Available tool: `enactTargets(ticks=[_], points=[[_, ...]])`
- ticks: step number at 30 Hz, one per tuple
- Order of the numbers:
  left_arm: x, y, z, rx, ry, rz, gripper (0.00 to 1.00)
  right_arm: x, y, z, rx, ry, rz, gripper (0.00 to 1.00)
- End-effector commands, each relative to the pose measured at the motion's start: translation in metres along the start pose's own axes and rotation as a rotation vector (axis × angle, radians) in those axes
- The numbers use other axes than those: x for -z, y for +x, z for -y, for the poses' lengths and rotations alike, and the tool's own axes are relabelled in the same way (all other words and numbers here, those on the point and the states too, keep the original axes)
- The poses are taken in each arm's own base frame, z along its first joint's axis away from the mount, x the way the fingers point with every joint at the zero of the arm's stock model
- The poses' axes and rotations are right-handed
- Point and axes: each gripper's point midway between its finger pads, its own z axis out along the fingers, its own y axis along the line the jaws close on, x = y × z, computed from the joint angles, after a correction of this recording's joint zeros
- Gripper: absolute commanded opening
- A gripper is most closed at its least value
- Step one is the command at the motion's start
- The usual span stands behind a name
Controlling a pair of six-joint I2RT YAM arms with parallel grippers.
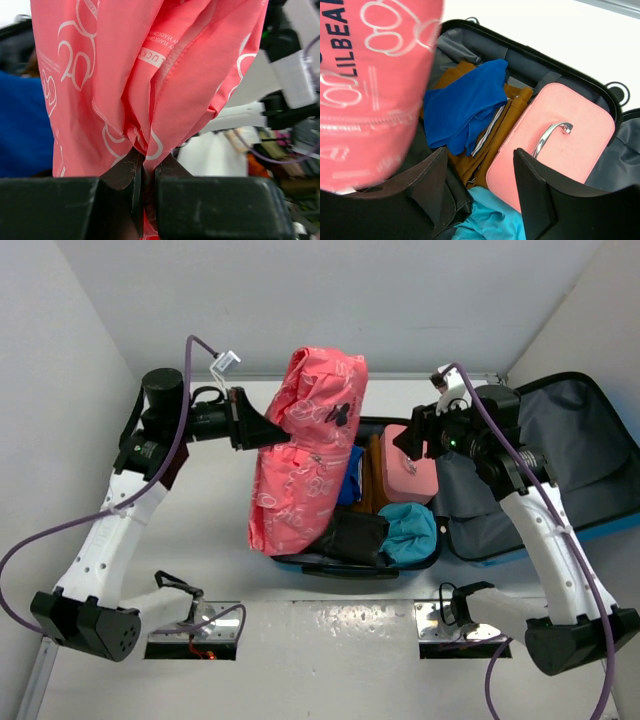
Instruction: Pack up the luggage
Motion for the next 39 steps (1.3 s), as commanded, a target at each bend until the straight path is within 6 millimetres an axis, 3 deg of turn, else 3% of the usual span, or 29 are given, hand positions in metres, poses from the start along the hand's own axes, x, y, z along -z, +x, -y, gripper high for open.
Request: enactTargets(ticks=[1, 6, 9, 13, 15, 18, 19, 21, 22, 25, 26, 29, 32, 33, 38, 39], points=[[-0.013, -0.02, 0.033, 0.013, 0.17, 0.053, 0.0, 0.009, -0.001, 0.0, 0.02, 0.018, 0.023, 0.56], [-0.044, -0.035, 0.048, 0.054, 0.301, 0.056, 0.0, 0.012, -0.001, 0.001, -0.004, 0.032, 0.011, 0.56], [-0.07, -0.021, 0.043, 0.139, 0.364, 0.034, 0.0, 0.014, -0.002, 0.006, -0.006, 0.061, 0.016, 0.56], [-0.078, -0.003, 0.04, 0.22, 0.426, 0.031, 0.0, 0.013, -0.004, 0.006, 0.001, 0.06, 0.009, 0.56], [-0.078, -0.006, 0.048, 0.202, 0.467, 0.056, 0.0, 0.011, -0.005, 0.007, 0.002, 0.065, 0.004, 0.56], [-0.079, 0.013, 0.04, 0.269, 0.453, 0.033, 0.0, 0.008, -0.008, 0.009, 0.003, 0.066, 0.002, 0.56], [-0.08, 0.031, 0.021, 0.322, 0.405, 0.014, 0.0, 0.007, -0.011, 0.008, 0.007, 0.062, 0.012, 0.56], [-0.075, 0.047, 0.0, 0.363, 0.349, 0.008, 0.0, 0.003, -0.015, 0.01, -0.002, 0.059, 0.021, 0.57], [-0.072, 0.067, -0.017, 0.399, 0.301, -0.006, 0.0, 0.001, -0.017, 0.009, -0.002, 0.052, 0.028, 0.57], [-0.064, 0.09, -0.061, 0.459, 0.155, 0.013, 0.0, -0.018, -0.02, 0.007, -0.029, 0.027, 0.023, 0.58], [-0.057, 0.099, -0.075, 0.407, 0.095, 0.029, 0.0, -0.022, -0.025, 0.002, -0.023, 0.009, 0.036, 0.58], [-0.056, 0.117, -0.104, 0.386, -0.03, 0.018, 0.0, -0.042, -0.026, -0.009, -0.03, -0.032, 0.018, 0.58], [-0.059, 0.118, -0.128, 0.368, -0.129, 0.041, 0.0, -0.06, -0.025, -0.023, -0.018, -0.083, 0.001, 0.59], [-0.061, 0.114, -0.135, 0.328, -0.15, 0.047, 0.0, -0.072, -0.015, -0.036, -0.026, -0.126, -0.036, 0.59], [-0.077, 0.136, -0.187, 0.404, -0.322, -0.053, 0.02, -0.101, 0.005, -0.068, 0.012, -0.211, -0.092, 0.6], [-0.077, 0.132, -0.195, 0.387, -0.332, -0.048, 0.05, -0.105, 0.009, -0.075, 0.024, -0.226, -0.103, 0.6]])
